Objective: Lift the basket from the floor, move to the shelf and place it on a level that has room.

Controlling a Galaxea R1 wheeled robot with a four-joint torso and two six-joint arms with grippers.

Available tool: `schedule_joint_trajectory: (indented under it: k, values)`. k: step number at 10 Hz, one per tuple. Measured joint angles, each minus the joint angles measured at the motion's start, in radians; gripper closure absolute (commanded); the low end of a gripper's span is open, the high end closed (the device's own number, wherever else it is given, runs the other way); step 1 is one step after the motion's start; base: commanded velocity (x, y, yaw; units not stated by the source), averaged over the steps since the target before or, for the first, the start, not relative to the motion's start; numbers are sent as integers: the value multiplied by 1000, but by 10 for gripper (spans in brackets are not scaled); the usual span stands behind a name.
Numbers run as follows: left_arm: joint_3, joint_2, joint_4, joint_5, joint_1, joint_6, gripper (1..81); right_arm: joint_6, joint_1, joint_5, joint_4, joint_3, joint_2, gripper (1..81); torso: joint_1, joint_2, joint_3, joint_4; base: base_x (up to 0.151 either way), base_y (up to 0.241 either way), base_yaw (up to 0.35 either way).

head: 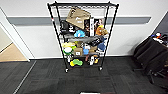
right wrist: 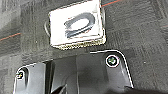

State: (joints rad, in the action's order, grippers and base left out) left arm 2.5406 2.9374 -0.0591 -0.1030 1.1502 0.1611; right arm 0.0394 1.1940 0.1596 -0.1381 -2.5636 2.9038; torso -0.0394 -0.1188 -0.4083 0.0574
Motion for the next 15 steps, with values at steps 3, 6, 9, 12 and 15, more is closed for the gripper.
schedule_joint_trajectory:
  k: [3,6,9,12,15]
  values:
    - [0,1,1,50,23,0,10,0,16,-4,-1,-4,0,10,1,0,0,0,0,0,0]
    - [0,-6,3,57,23,0,10,0,9,-2,-3,-4,1,10,1,0,0,0,0,0,0]
    - [0,-15,3,58,26,0,10,0,16,-4,-22,-10,3,10,-28,-49,0,0,0,0,0]
    - [0,-21,13,57,-7,9,10,0,17,-3,-30,-20,3,10,-93,-153,0,0,0,0,0]
    - [0,-17,32,74,-55,20,10,0,25,-3,-42,-33,3,10,-151,-247,-3,0,0,0,0]
